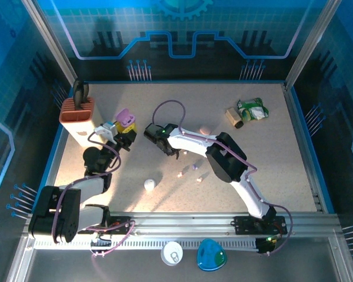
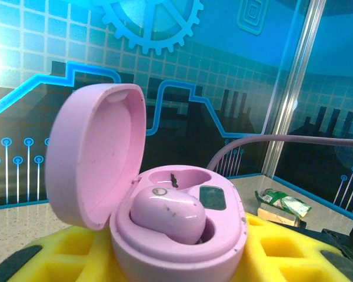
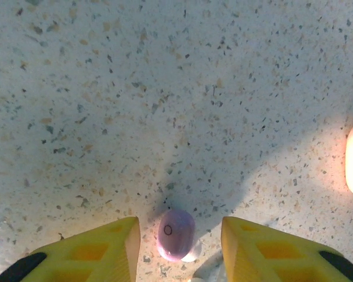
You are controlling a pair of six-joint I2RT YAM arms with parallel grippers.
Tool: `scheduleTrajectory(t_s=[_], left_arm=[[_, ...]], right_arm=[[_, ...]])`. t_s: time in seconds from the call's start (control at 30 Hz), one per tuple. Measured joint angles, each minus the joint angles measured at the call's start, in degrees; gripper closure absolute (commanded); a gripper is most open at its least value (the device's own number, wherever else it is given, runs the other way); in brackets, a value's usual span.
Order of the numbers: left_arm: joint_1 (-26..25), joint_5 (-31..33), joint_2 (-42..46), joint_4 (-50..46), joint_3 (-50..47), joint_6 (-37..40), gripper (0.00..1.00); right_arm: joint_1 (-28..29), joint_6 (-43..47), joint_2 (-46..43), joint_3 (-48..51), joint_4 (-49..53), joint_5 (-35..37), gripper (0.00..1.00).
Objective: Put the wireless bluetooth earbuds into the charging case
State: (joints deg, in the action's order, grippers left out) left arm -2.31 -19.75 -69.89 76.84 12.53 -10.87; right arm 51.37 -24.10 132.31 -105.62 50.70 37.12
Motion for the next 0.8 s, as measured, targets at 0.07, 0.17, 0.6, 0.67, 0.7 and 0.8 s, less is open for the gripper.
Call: scheduleTrajectory(t_s=[0.07,0.17,0.6,0.67,0.7,0.8], left_arm=[[0.0,0.0,0.0,0.0,0.0,-0.3,0.6],[0.0,0.0,0.0,0.1,0.0,-0.9,0.6],[0.0,-0.6,-0.6,0.7,0.0,-1.3,0.6],[0.0,-0.7,-0.6,0.7,0.0,-1.3,0.6],[0.0,-0.7,-0.7,0.7,0.0,-1.3,0.6],[0.0,-0.9,-0.8,0.7,0.0,-1.3,0.6]], right_arm=[[0.0,0.0,0.7,-0.8,0.1,0.0,0.59],[0.0,0.0,1.5,-1.1,0.2,0.0,0.61],[0.0,-0.1,2.2,-2.1,3.1,2.0,0.66],[0.1,-0.3,2.2,-2.1,3.6,2.1,0.67],[0.1,-0.3,2.2,-2.1,3.7,2.1,0.68],[0.0,-0.3,2.2,-2.1,3.9,2.1,0.69]])
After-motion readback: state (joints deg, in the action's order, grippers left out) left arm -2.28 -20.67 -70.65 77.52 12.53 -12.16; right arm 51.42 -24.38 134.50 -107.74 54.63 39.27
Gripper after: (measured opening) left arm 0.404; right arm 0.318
